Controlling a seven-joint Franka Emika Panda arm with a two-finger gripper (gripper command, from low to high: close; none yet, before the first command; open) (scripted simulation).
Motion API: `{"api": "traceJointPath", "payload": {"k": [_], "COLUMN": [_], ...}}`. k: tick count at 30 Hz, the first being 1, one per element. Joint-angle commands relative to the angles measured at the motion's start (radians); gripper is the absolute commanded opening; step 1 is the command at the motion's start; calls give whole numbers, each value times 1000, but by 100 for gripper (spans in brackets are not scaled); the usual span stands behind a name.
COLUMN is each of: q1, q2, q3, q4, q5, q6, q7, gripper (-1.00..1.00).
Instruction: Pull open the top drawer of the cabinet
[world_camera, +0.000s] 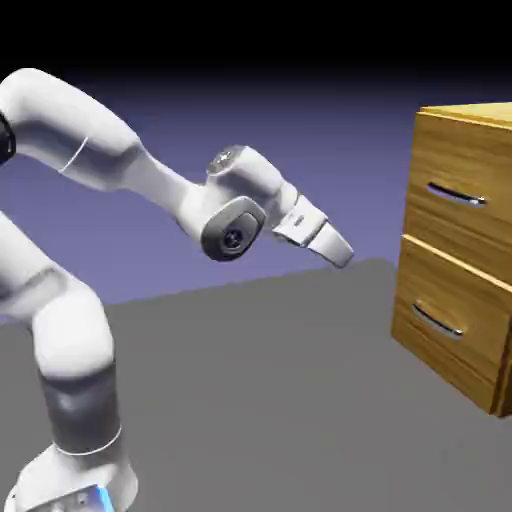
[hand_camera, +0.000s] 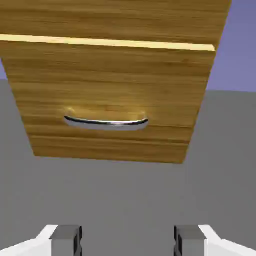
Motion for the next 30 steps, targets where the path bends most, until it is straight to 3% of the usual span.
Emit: {"api": "traceJointPath", "payload": {"k": [1, 30], "q1": [20, 610], "q2": [30, 888], "q3": [-26, -782], "q4": [15, 435], "q5": [44, 1305], "q6": [-7, -211], "q7": [2, 61], "gripper": [0, 0]}}
